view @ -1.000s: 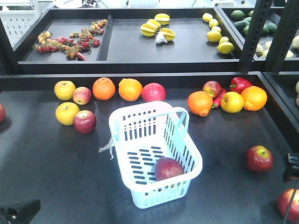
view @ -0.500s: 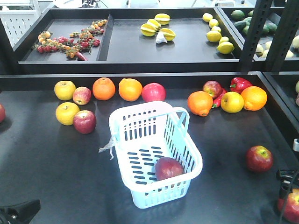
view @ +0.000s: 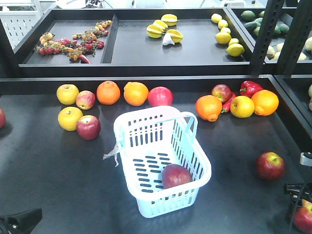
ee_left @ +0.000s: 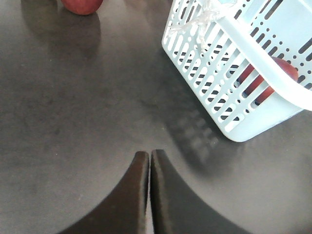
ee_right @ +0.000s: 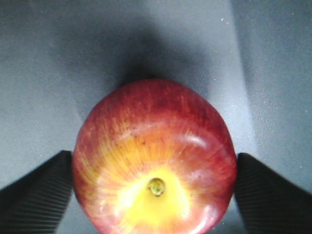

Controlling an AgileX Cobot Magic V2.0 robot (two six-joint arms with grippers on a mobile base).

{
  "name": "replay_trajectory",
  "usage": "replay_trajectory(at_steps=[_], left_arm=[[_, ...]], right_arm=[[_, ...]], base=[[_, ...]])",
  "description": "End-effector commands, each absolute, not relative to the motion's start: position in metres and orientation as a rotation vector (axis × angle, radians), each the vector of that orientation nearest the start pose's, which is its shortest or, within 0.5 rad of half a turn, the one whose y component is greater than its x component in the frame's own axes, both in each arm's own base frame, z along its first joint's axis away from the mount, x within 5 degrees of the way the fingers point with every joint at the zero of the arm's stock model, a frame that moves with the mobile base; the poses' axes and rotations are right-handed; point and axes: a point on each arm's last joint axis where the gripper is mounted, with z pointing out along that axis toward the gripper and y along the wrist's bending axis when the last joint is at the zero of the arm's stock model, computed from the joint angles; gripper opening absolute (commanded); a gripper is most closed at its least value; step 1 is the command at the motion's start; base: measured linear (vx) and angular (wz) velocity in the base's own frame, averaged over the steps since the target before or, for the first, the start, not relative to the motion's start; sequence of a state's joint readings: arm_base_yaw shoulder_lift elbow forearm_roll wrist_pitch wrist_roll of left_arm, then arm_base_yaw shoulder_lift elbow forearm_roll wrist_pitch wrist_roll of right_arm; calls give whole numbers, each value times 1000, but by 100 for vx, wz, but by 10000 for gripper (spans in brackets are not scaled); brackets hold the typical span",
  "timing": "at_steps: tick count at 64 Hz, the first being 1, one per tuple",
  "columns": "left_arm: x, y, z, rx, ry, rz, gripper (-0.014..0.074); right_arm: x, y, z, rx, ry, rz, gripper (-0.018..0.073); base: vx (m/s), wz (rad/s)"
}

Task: Pick three apples into basket with both arms
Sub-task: 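Move the right gripper to a second red apple and grasp it, then carry the apple over the basket and release it with the right gripper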

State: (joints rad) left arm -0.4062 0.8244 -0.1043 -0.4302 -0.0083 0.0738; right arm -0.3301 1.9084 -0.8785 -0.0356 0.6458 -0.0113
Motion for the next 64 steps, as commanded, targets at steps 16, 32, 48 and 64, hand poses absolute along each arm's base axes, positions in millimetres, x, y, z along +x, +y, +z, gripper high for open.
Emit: replay_trajectory(at_steps=[16,32,48,64], left_arm=[[122,-50,183,25,2150,-430,-8],[122,-50,183,25,2150,-430,-8],[122,-50,183,25,2150,-430,-8],[122,-50,183,24,2149,-429,-8]], right_arm=[[283,-102,125,411,3032,-60,223],[278,-92,186,429,2823,14,99],[260,-25,273,66,2505,374,97],[261,54,300,-172,2266,670,99]], base=[[0,0],[0,0],[0,0],[0,0]])
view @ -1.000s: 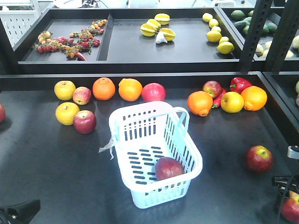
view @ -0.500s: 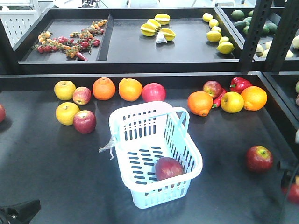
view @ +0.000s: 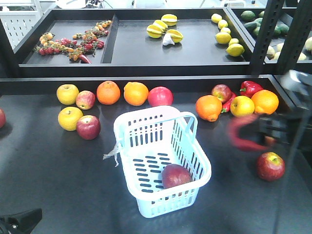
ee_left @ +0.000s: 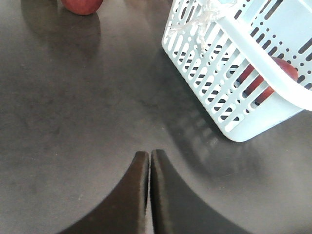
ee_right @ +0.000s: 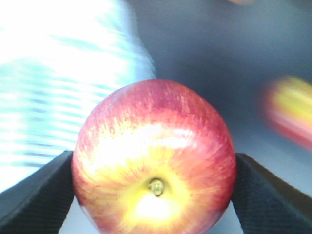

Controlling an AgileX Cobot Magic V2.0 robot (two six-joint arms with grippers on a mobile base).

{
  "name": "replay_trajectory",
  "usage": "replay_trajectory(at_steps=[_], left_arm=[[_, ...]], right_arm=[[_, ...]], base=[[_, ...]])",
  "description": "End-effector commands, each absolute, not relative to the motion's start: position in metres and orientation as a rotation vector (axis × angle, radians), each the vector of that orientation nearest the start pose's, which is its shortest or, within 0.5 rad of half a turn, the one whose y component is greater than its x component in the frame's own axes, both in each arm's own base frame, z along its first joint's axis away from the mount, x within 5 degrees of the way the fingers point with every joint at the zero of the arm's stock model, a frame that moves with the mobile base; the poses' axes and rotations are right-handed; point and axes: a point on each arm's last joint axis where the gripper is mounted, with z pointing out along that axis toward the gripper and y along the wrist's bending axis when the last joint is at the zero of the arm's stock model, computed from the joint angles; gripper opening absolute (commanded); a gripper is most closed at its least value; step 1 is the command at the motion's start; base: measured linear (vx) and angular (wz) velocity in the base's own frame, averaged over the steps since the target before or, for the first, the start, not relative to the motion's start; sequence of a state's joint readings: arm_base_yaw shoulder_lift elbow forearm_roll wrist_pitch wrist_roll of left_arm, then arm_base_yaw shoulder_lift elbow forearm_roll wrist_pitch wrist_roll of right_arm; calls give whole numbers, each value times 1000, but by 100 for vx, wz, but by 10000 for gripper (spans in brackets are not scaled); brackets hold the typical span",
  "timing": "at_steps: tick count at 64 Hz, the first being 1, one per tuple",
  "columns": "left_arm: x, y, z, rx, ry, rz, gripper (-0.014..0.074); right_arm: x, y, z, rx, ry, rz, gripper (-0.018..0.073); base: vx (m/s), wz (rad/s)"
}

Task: Pick three apples into basket with both arms
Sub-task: 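Carry the apple over the basket and release it with the right gripper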

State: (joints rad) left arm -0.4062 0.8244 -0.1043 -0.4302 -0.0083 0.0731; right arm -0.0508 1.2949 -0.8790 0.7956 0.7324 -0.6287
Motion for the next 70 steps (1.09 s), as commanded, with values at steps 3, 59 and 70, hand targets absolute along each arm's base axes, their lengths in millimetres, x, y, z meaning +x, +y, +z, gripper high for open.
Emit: replay_trajectory(at_steps=[3,59,70], left_arm=[[122,-50,183,24,2149,-429,-8],[122,-50,183,25,2150,-430,-8],[122,-50,183,25,2150,-430,-8]], right_arm=[[264,66,297,-202,2255,701,100],[335,164,215,-421,2414,766,563],[335,163,215,-465,2402,749,723]], base=[[0,0],[0,0],[0,0]])
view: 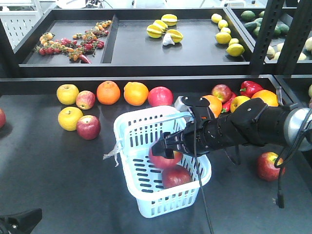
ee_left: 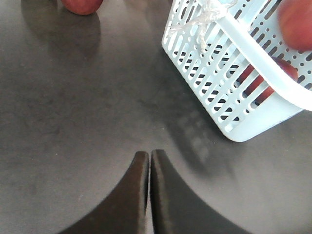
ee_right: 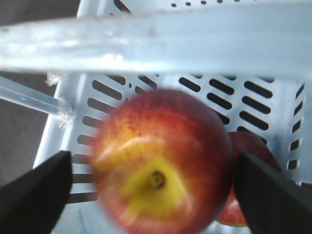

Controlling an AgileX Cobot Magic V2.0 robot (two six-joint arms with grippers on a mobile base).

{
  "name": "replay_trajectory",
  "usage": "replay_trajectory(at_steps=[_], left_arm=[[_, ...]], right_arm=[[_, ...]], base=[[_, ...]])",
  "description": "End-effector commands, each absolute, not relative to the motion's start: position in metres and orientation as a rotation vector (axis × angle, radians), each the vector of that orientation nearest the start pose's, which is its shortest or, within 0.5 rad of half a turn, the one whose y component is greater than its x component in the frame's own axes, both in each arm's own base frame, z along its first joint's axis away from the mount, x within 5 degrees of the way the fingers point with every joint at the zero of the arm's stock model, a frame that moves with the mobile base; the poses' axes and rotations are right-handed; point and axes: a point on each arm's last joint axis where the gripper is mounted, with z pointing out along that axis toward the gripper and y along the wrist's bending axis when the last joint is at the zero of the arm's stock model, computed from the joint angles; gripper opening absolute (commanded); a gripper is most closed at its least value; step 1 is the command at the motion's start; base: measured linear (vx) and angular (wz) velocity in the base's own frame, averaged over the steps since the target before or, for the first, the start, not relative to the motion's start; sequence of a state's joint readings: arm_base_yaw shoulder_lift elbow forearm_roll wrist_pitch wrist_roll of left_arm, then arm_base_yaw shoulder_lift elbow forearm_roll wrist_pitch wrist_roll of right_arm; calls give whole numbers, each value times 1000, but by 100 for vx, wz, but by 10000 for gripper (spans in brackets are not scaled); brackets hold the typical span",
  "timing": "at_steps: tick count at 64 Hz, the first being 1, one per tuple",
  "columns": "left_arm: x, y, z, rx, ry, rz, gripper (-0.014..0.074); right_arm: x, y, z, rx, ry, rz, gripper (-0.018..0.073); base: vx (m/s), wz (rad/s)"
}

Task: Pick three apples into basket with both arms
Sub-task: 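Carry the apple over the basket and release it with the right gripper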

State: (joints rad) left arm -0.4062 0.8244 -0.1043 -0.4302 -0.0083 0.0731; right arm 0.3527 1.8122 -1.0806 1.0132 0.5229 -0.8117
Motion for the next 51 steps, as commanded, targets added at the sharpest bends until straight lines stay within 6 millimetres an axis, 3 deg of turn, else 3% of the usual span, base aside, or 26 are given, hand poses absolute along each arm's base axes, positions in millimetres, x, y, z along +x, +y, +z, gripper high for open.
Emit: replay_trajectory(at_steps=[1,16,27,37,45,51], left_arm=[[122,-50,183,25,2150,-430,-8],[122,-50,183,25,2150,-430,-8],[122,-50,183,25,2151,-430,-8],[122,-50,183,25,2151,-430,-8],[122,-50,183,25,2151,-430,-8],[122,-50,183,25,2151,-430,-8]], right_arm=[[335,163,215,-465,2402,749,728],[333,164,216,-483,2401,756,701],[323,163,235,-540,2379,790,602],[306,154,265,-558,2364,742,337],[289,142,289,-580,2371,630,4],[278,131,301,-567,2405,538,-11]], base=[[0,0],[0,0],[0,0],[0,0],[0,0],[0,0]])
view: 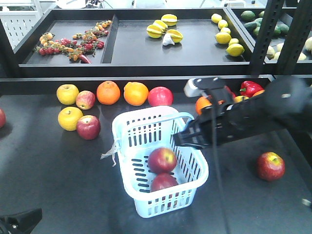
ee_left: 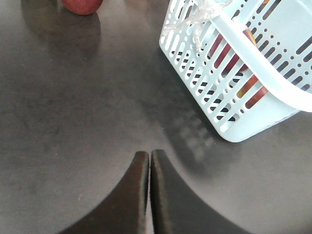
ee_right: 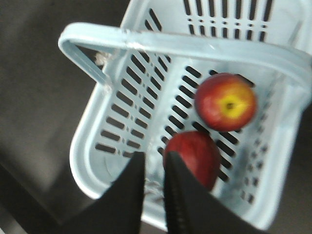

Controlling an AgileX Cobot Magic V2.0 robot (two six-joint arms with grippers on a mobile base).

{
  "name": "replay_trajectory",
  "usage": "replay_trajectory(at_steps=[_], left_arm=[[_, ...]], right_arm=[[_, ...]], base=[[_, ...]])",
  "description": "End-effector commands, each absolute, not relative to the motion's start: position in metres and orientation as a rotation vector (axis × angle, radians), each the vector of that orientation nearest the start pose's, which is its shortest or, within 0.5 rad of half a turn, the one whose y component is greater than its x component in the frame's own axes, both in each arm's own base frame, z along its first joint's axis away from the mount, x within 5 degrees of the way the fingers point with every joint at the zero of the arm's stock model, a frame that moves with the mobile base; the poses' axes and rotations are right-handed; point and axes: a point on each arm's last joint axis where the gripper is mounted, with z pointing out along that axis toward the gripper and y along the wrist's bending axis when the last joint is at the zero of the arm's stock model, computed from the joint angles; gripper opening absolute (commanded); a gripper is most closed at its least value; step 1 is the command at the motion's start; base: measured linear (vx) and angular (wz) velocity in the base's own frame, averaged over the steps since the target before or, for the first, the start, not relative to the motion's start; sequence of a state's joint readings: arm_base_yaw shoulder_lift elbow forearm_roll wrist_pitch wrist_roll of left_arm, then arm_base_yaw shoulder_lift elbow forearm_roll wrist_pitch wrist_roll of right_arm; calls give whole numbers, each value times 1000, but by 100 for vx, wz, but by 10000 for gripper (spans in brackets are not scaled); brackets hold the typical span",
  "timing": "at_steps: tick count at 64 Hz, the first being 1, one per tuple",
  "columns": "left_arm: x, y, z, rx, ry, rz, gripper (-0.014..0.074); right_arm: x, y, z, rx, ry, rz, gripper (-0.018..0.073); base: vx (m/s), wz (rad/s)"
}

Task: Pick three apples into basket with both arms
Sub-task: 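Carry the apple over the basket and release it with the right gripper, then move the right gripper to the third red apple and grasp it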

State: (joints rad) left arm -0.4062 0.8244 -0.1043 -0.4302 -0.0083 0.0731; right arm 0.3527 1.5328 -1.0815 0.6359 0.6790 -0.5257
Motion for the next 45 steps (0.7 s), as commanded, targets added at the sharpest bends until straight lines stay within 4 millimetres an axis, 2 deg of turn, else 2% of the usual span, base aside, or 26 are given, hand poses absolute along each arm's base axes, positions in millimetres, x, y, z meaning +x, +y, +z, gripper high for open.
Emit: replay_trajectory(at_steps=[1,6,14,26,34,45], left_arm=[[122,-50,183,25,2151,-430,-8],[122,-50,183,25,2151,-430,-8],[122,-50,183,25,2151,-430,-8],[122,-50,183,25,2152,-430,-8],[122,-50,183,25,2152,-430,-8],[122,-50,183,25,2152,-430,-8]], right_arm=[[276,129,303,-565,2413,524,-10],[267,119,311,-522,2436,422,-8],[260,96,314,-431,2450,168,-7],[253,69,299,-281,2480,-109,-7],[256,43,287,-123,2510,-141,-7],[265,-8,287,57,2504,-79,-4]], base=[[0,0],[0,0],[0,0],[0,0],[0,0],[0,0]])
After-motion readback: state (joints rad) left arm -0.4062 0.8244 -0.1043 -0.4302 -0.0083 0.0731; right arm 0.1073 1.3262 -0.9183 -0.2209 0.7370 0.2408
